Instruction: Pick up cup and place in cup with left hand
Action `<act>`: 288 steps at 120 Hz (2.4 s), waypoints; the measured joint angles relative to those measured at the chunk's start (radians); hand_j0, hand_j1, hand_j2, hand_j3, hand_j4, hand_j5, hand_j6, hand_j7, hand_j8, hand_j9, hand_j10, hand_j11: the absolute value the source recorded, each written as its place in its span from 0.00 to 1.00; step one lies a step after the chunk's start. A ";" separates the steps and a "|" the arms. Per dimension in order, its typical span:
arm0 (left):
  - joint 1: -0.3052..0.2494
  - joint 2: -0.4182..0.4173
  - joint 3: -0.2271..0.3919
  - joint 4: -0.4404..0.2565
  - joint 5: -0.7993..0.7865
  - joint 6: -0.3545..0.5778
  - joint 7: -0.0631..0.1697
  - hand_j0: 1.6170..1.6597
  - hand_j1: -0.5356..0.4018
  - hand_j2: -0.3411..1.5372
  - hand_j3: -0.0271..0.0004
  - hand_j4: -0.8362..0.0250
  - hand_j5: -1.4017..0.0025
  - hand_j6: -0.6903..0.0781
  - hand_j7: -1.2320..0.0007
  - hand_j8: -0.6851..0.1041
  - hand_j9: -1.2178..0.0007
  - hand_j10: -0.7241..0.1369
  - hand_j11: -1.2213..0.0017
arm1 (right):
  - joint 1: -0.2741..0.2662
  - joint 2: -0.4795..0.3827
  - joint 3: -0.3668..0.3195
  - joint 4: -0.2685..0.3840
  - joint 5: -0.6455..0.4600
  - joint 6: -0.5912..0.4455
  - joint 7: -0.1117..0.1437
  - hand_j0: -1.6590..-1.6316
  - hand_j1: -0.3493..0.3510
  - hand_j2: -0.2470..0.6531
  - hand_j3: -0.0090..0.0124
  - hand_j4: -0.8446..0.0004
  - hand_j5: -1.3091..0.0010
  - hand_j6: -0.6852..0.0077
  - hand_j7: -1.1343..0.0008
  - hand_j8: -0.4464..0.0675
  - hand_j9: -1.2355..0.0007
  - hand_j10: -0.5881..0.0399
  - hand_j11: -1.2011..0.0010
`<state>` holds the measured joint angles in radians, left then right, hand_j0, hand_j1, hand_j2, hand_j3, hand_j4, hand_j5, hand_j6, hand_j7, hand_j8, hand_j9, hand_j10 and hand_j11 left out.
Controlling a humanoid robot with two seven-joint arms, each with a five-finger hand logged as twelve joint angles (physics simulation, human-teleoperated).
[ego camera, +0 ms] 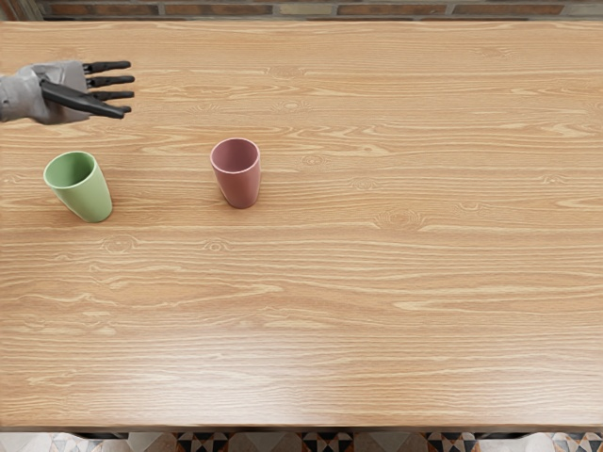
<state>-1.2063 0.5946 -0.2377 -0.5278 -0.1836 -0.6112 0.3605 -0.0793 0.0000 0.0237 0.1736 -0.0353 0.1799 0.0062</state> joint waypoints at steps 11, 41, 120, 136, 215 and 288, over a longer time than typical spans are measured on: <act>-0.004 -0.005 -0.001 0.000 0.017 0.000 0.015 0.96 0.93 0.18 0.99 0.96 0.99 0.88 0.99 0.85 0.99 0.83 0.99 | 0.000 0.000 0.000 -0.001 0.000 0.000 0.000 0.04 0.03 0.27 0.42 0.98 0.98 0.97 0.98 0.84 0.98 0.91 0.98; -0.052 0.015 0.000 0.001 0.038 0.000 0.036 0.96 0.93 0.18 0.99 0.96 0.99 0.89 0.99 0.86 0.99 0.83 0.99 | 0.001 0.000 -0.001 -0.004 -0.001 0.000 0.000 0.04 0.03 0.27 0.42 0.98 0.98 0.97 0.98 0.84 0.98 0.91 0.98; -0.297 -0.175 0.319 -0.239 0.535 0.277 0.081 0.96 0.94 0.18 0.99 0.96 0.99 0.89 0.99 0.86 0.99 0.83 0.99 | 0.001 0.000 -0.001 -0.005 -0.001 0.000 0.000 0.04 0.03 0.27 0.42 0.98 0.98 0.97 0.98 0.84 0.98 0.91 0.98; -0.339 -0.194 0.389 -0.320 0.553 0.382 0.078 0.96 0.93 0.18 0.99 0.96 0.99 0.89 0.99 0.86 0.99 0.83 0.99 | 0.001 0.000 -0.001 -0.005 -0.001 0.000 0.000 0.04 0.03 0.27 0.42 0.98 0.98 0.97 0.98 0.84 0.98 0.91 0.98; -0.355 -0.287 0.547 -0.551 0.711 0.699 0.081 0.96 0.70 0.20 0.99 0.75 0.82 0.65 0.80 0.62 0.80 0.62 0.80 | 0.001 0.000 -0.001 -0.005 -0.001 0.000 0.000 0.04 0.03 0.27 0.42 0.98 0.98 0.97 0.98 0.84 0.98 0.91 0.98; -0.321 -0.320 0.565 -0.552 0.757 0.745 0.079 0.94 0.44 0.24 0.99 0.42 0.66 0.45 0.57 0.41 0.55 0.32 0.55 | 0.001 0.000 -0.001 -0.005 -0.001 0.000 0.000 0.04 0.03 0.27 0.42 0.98 0.98 0.97 0.98 0.84 0.98 0.91 0.98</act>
<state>-1.5273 0.2745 0.3278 -1.0801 0.5730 0.1335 0.4399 -0.0782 0.0000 0.0230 0.1688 -0.0367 0.1795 0.0061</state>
